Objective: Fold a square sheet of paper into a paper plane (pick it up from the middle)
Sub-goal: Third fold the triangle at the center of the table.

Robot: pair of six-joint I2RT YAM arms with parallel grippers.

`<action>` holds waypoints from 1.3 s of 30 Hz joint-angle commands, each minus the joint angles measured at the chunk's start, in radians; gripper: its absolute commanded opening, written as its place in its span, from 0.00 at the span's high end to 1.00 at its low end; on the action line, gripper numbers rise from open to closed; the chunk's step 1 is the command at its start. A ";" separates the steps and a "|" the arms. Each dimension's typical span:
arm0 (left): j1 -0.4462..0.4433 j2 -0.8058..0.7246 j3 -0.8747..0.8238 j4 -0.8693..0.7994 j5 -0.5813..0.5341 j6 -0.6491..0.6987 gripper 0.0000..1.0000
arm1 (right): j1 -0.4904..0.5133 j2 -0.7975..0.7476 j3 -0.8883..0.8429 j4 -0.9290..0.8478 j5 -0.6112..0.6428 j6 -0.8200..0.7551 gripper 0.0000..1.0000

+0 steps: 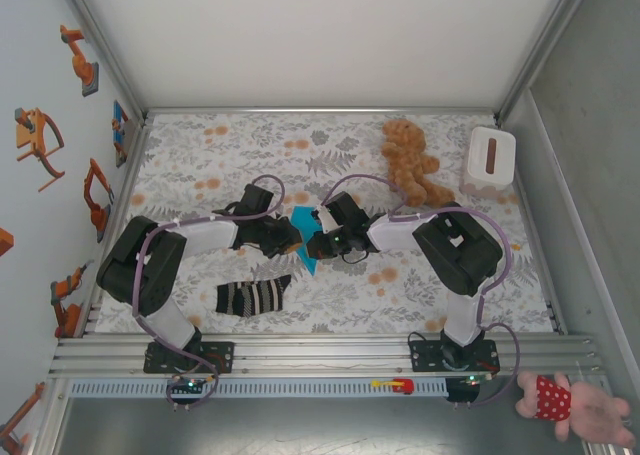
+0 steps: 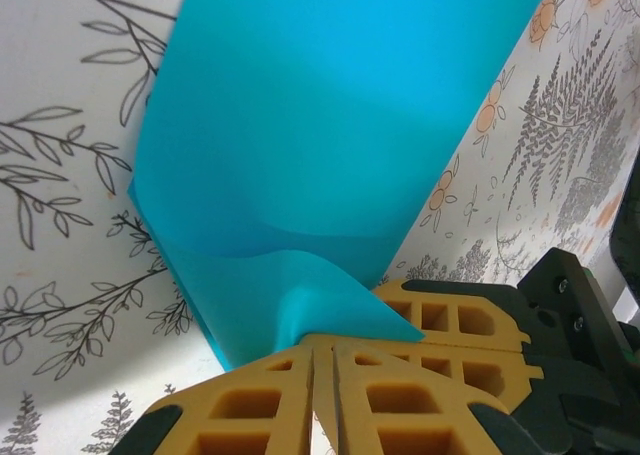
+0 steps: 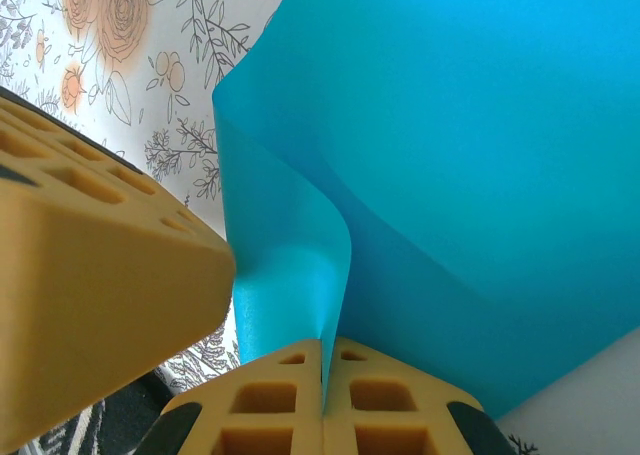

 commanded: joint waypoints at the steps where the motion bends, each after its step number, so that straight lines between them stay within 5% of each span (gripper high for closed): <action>1: -0.008 0.012 -0.017 0.005 0.018 -0.014 0.87 | -0.013 0.038 0.004 -0.062 0.050 0.006 1.00; 25: -0.003 0.041 0.026 -0.059 -0.015 0.013 0.87 | -0.016 0.026 0.010 -0.072 0.049 0.010 1.00; 39: 0.095 0.185 0.281 -0.195 -0.032 0.158 0.83 | -0.016 0.003 0.001 -0.060 0.047 0.023 1.00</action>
